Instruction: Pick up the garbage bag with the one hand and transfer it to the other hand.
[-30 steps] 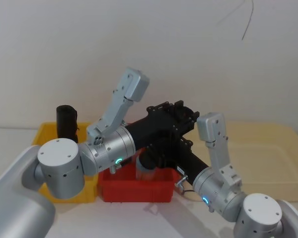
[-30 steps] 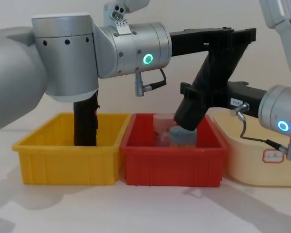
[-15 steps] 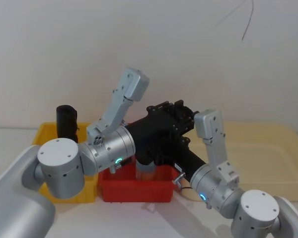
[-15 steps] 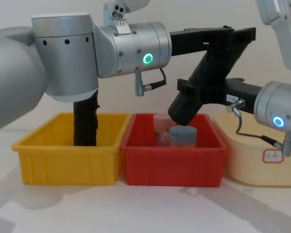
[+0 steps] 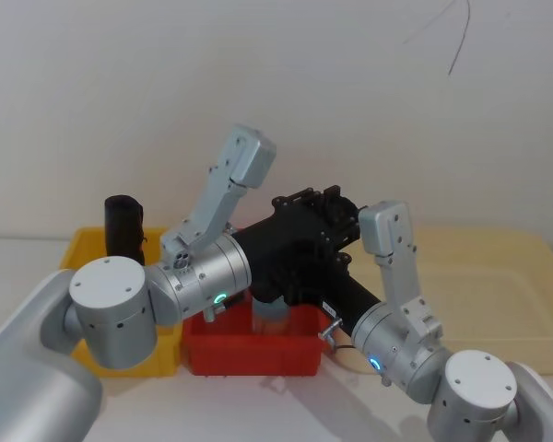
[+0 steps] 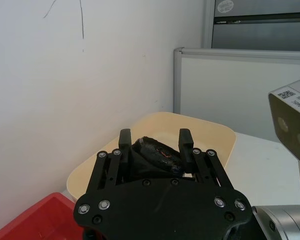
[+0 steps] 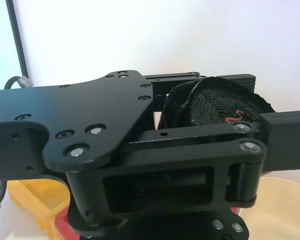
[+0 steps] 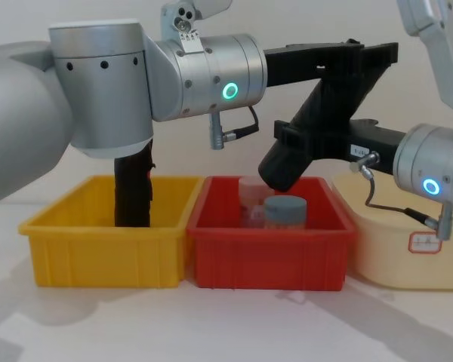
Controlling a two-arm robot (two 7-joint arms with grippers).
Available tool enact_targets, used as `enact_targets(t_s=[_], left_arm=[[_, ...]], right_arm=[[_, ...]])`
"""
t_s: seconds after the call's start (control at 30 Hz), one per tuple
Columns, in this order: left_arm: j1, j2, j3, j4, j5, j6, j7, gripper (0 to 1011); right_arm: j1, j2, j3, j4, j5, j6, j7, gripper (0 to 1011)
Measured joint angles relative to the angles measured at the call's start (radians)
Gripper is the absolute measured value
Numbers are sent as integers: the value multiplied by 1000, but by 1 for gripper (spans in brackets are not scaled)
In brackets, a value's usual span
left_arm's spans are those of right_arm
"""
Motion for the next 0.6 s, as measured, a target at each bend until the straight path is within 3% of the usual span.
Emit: enact_targets(t_s=[0.6], left_arm=[[0,0,2,0,0,0,-2,559]], right_arm=[[-16,4,5,-21,-8,-1,-5,538]])
